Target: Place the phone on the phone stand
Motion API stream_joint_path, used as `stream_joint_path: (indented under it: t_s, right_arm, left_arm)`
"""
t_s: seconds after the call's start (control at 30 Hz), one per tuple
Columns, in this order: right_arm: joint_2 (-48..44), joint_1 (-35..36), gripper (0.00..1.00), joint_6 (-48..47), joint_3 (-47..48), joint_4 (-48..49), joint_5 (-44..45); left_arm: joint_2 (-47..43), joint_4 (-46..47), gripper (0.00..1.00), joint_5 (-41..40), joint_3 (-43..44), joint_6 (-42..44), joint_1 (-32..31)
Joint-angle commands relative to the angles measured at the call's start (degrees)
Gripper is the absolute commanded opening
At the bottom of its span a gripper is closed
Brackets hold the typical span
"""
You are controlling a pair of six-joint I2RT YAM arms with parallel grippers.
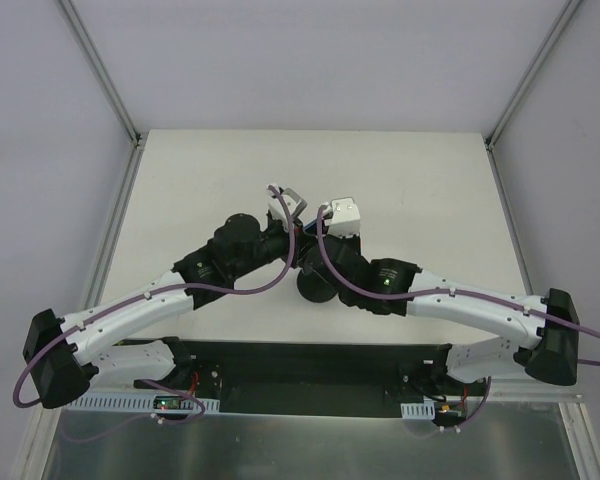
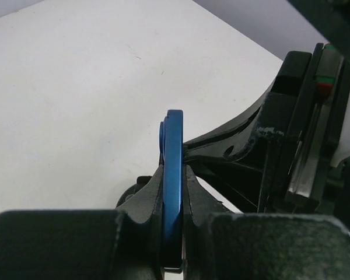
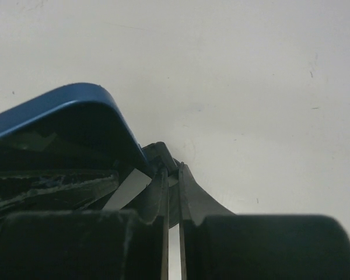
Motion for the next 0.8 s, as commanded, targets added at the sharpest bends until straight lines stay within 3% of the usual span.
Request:
stream_joint_path:
  t_s: [0.0,0.07,0.17,0.27,0.43,0.53,0.6,0.73,0.77]
  right_arm:
    - [-4.4,5.3,0.0,9.4,5.7,-2.6,8.4]
    - [-5.4,6.6,0.03,8.1,4.3,-2.0,6.9]
    - [-10.3,7.2,0.36,6.7,-1.0,-1.2,2.3]
    - [-19.6,7.2,0.49,2.0,-12.2,11.1,-5.6]
    - [-29.8,6.4,0.51,-2.7,-14.9,9.3,-10.3]
    - [-34.6,1.7,0.56,-10.1,-17.2,11.4,-20.9]
    - [-35.7,-1.9,0.58,-15.0,-16.8,9.7,-32.3]
    - [-33.8,-16.0,0.63,-16.3,-15.1,9.4,-51.1]
    - [-32.9,-18.4,0.68,-16.1,-14.4,9.3,-60.3]
  left_arm:
    - [3.4,-0.5,0.0,-24.6,0.3,4.9,3.7]
    - [3.9,-0.1,0.0,-22.8,0.2,4.8,3.7]
    - [4.9,0.5,0.0,-19.4,0.1,5.2,3.7]
    - [5.8,-1.7,0.0,-19.6,0.9,4.9,3.7]
    - [3.1,0.5,0.0,-14.0,-1.6,4.6,3.7]
    - [2.7,0.7,0.0,-11.2,-1.8,4.7,3.7]
    - [2.2,1.9,0.0,-5.9,-2.1,5.1,3.7]
    - [2.7,2.3,0.0,0.9,-1.4,6.6,3.7]
    - [2.7,2.2,0.0,1.7,-1.3,6.9,3.7]
